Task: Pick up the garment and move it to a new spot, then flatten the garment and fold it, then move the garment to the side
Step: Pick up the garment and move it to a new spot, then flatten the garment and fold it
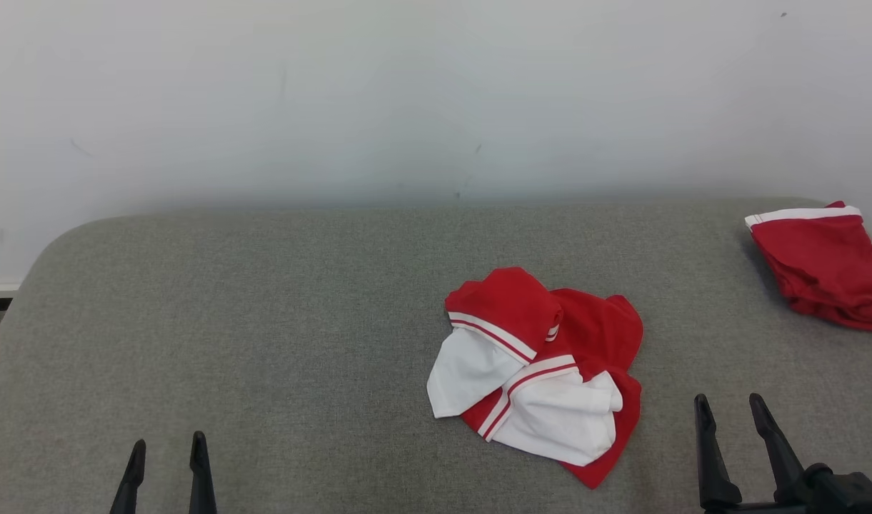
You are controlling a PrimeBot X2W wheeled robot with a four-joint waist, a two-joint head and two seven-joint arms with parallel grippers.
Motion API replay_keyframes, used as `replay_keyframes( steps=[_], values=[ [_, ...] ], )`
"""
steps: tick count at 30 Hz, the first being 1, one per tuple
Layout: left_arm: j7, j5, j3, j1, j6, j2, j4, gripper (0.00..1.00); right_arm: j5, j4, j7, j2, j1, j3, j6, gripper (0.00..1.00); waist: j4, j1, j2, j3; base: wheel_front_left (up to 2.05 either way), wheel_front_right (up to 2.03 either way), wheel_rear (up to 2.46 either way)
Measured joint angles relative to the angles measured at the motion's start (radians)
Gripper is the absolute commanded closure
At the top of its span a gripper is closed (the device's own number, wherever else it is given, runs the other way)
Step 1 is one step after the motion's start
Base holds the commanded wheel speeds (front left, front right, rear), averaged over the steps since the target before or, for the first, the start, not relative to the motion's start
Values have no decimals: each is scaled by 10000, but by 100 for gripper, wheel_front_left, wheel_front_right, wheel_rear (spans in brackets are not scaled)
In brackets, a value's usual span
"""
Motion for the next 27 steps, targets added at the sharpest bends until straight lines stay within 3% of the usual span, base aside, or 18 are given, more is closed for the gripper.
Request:
replay_keyframes(
  steps=[15, 27],
  values=[
    [0, 520, 255, -42, -447, -247, 205, 0, 23, 222, -17, -15, -43, 123, 0, 0, 6, 0, 0, 84, 0, 0, 0],
    [0, 700, 431, -67, -546, -370, 251, 0, 44, 286, -25, -17, -43, 125, 0, 0, 45, 0, 0, 127, 0, 0, 0]
  ],
)
